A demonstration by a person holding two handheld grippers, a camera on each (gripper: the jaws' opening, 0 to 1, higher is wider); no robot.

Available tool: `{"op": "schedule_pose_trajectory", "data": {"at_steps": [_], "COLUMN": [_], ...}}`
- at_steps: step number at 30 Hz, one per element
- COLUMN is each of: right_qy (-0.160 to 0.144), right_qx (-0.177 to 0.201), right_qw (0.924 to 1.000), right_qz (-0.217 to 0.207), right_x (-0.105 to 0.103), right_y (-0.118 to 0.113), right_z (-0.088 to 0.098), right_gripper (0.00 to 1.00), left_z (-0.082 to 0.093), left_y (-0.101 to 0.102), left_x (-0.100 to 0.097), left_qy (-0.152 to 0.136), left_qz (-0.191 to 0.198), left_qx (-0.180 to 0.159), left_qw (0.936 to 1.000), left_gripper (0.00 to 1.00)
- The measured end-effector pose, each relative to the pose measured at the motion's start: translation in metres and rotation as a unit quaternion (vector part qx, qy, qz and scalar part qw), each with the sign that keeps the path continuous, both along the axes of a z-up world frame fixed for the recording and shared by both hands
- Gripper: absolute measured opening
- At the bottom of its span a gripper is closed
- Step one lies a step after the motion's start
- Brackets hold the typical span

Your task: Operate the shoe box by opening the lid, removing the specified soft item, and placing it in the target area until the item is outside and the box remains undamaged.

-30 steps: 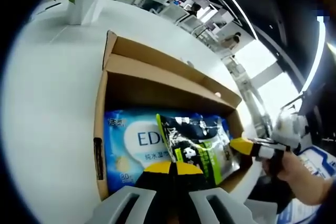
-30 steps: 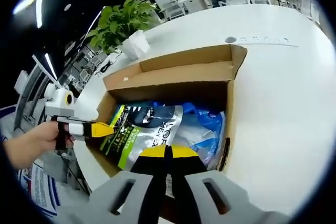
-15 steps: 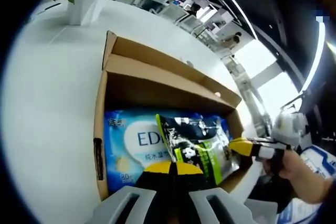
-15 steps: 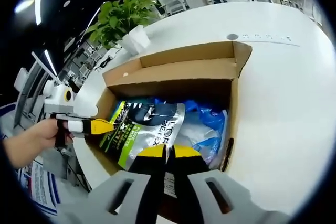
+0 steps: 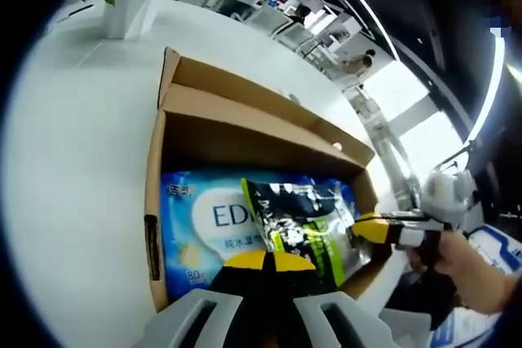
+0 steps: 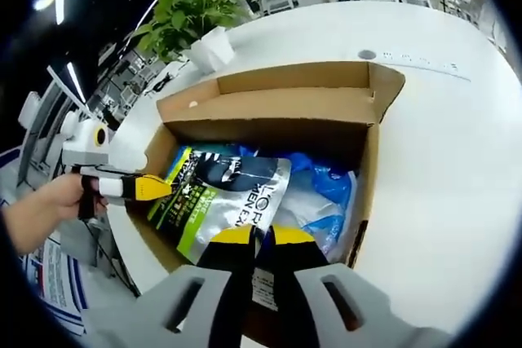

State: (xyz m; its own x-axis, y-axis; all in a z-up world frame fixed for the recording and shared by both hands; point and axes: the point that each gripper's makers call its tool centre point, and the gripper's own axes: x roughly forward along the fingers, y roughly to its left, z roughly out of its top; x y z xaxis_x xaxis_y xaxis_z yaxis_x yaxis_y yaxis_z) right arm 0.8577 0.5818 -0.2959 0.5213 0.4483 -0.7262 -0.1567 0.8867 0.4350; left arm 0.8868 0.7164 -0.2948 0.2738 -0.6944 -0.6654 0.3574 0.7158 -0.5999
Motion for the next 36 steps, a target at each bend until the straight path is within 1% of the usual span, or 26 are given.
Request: {"op": "schedule_pose_trajectory", "data": {"at_steps": [2,5,9,16,19,23,31,36], "right_qy": [0.004,0.016,0.015,0.012,0.011,0.007,-0.010,-0.017], "right_qx": [0.001,0.012,0.016,0.019,0.022,0.023,0.022,0.020], "right_qw": [1.0000,0.9998,0.9997,0.9995,0.9994,0.9994,0.9993,0.9991], "right_qz": [0.003,-0.005,-0.011,-0.020,-0.022,-0.027,-0.031,-0.034], "right_x": [0.002,0.002,0.003,0.006,0.005,0.006,0.007,0.003], "right_y": [0.001,0.001,0.000,0.001,0.001,-0.001,-0.007,-0.011], "right_z": [-0.001,-0.001,0.000,0.001,0.003,0.008,0.026,0.036], "right_gripper": [0.07,0.05,0.01,0.00,0.00,0.00,0.00,0.00], "left_z": [0.000,0.000,-0.001,-0.001,0.003,0.012,0.026,0.034], "left_y": [0.000,0.000,0.000,0.001,0.001,-0.001,-0.007,-0.013], "left_x": [0.000,0.000,0.000,0.001,0.001,0.001,-0.003,-0.007], "left_qy": [0.000,-0.001,-0.001,-0.001,-0.004,-0.008,-0.017,-0.022], "left_qz": [0.000,0.000,0.001,0.003,0.004,0.002,-0.002,-0.005], "left_qx": [0.001,0.001,0.002,0.002,0.003,0.001,-0.001,-0.003], "left_qw": [1.0000,1.0000,1.0000,1.0000,1.0000,1.0000,0.9999,0.9997], "left_gripper": [0.00,0.00,0.00,0.00,0.00,0.00,0.00,0.00]}}
